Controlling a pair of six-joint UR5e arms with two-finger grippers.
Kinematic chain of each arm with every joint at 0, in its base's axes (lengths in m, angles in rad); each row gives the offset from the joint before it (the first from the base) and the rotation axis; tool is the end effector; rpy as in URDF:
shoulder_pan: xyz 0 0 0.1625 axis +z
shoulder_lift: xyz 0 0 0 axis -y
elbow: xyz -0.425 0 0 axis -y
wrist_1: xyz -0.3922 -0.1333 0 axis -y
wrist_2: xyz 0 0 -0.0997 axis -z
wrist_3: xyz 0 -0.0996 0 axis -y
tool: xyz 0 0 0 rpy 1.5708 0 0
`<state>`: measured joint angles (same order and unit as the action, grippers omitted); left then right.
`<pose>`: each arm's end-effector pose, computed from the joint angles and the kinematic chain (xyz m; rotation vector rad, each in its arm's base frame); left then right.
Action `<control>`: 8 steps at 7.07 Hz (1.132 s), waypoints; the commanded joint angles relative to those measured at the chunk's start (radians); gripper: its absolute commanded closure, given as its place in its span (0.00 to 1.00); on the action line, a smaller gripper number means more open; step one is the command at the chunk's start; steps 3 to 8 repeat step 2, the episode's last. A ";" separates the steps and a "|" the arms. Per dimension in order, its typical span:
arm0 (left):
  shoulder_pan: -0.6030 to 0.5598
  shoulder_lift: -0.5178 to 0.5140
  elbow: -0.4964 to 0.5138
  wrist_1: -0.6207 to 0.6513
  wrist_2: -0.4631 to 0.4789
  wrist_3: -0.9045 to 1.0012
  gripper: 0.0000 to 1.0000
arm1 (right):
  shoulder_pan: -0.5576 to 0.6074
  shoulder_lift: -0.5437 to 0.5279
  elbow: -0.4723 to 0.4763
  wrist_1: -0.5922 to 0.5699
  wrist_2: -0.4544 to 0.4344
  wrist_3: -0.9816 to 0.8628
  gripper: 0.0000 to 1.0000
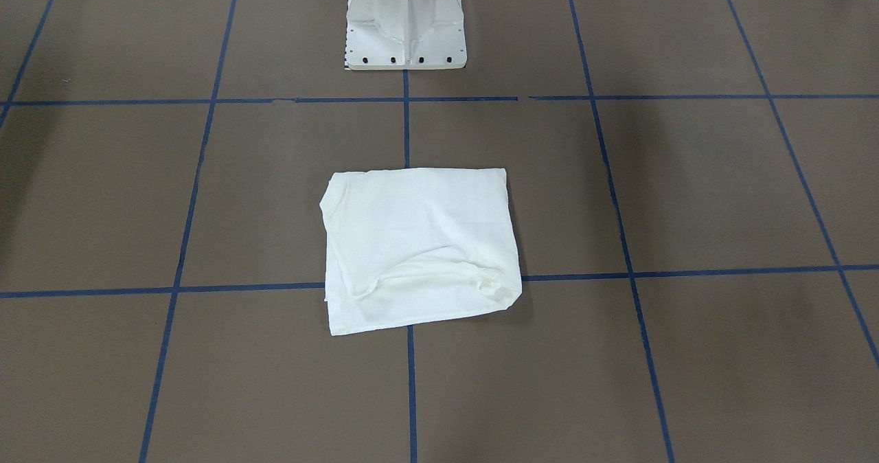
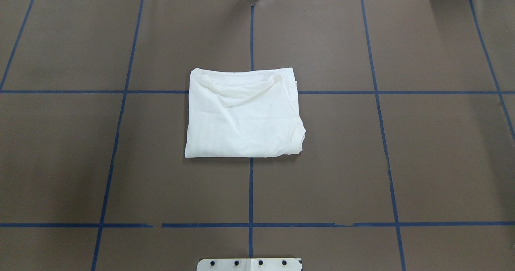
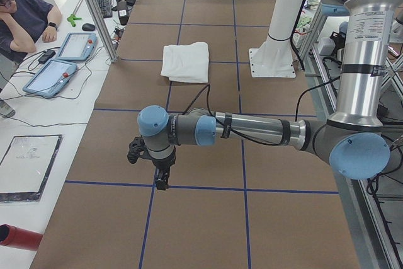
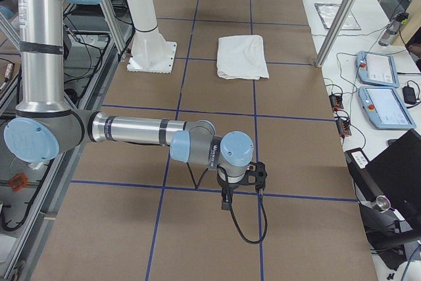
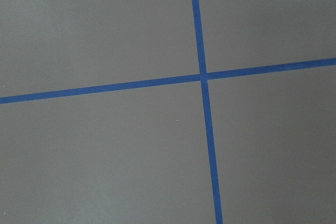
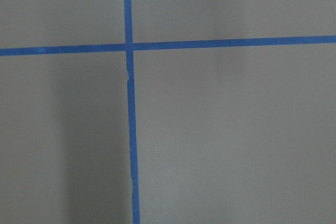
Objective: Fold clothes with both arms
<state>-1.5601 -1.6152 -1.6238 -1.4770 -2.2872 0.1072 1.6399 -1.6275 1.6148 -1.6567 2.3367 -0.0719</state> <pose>-0.0624 -0.5099 0.6237 0.0380 0.7158 0.1141 0.0959 -0.4547 0.6731 -0.0396 -0.7700 0.0351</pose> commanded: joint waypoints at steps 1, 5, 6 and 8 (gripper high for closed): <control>0.000 0.000 0.002 -0.003 0.000 0.000 0.00 | 0.000 0.001 -0.001 0.000 0.000 0.000 0.00; 0.000 -0.002 -0.001 -0.003 0.000 0.000 0.00 | 0.000 0.001 0.000 0.002 0.000 0.000 0.00; 0.000 -0.002 -0.001 -0.003 0.000 0.000 0.00 | 0.000 0.001 0.000 0.002 0.000 0.000 0.00; 0.000 -0.002 -0.001 -0.003 0.000 0.000 0.00 | 0.000 0.001 0.000 0.002 0.000 0.000 0.00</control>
